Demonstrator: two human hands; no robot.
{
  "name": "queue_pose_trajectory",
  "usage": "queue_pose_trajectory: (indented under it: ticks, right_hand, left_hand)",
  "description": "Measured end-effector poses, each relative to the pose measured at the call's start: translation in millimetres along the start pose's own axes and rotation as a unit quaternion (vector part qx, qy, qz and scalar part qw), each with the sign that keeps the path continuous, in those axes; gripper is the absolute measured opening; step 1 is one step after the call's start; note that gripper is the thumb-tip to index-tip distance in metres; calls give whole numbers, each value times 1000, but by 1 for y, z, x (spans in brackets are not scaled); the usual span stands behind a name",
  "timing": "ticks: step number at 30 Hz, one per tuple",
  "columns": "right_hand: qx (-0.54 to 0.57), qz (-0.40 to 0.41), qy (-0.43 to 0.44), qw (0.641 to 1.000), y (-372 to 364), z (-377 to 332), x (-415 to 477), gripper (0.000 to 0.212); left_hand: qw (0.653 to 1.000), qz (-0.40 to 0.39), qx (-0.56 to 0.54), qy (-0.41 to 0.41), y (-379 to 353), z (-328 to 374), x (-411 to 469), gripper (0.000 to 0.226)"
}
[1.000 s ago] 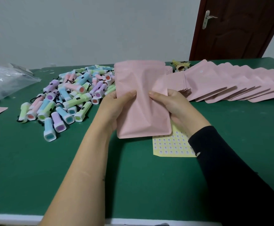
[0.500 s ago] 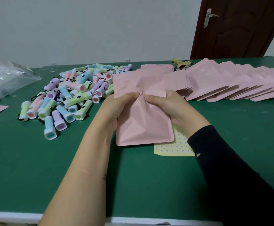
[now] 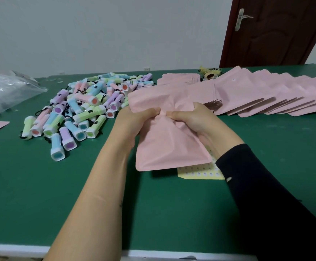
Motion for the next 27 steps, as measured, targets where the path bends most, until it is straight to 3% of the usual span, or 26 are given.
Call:
queue_pose_trajectory:
  ticks: [7,11,13,15,16,18,20,22,24,25,27]
  right_hand:
    - [15,-26,2,1000,-8,3,-2,17]
    - [11,-2,28,1000,-8,-1,-5,10]
    - [22,58,50,997,-3,-7,-5,9]
    - [64,140,70,986,6,-15,-5,4]
    - [92,173,84,977,10,-19,-6,5]
    - [120,205,116,964,12,-27,-11,10]
    - [144,162,114,970,7,-30,-14,14]
    - [215,17,67,974,-7,-33,-19,29]
    - [268,-85,33,959,-13,-36,-21,54]
    - [274,-101,27,956,-14,-37,-22,54]
    - [241,-54,48,968,-10,-36,-18,38]
  left_hand:
    - [998,0,-59,7,-1,1,-1,35]
    - [997,23,-73,-7,4,2,-2,30]
    - [991,97,-29,-87,11,8,-1,28]
    - [955,185,63,-224,16,22,-7,27]
    - [939,180,88,-280,12,29,-13,27]
    - [936,56,122,-327,-8,31,-24,40]
    - [928,-109,165,-316,-32,21,-35,74]
    - [930,-186,159,-275,-42,15,-40,94]
    - [963,-173,57,-200,-38,16,-35,84]
    - [976,-151,-4,-155,-32,17,-31,73]
    - [985,-116,-113,-60,-20,17,-22,50]
Point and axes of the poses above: each hand's wrist, its own x-axis towards the middle knuckle, its own y-axis out of the back of the hand, z = x × y, the point moved 4 cm from there along x, towards the middle knuckle, and after that the axes turned 13 degrees about z, right-handed, at the moved point
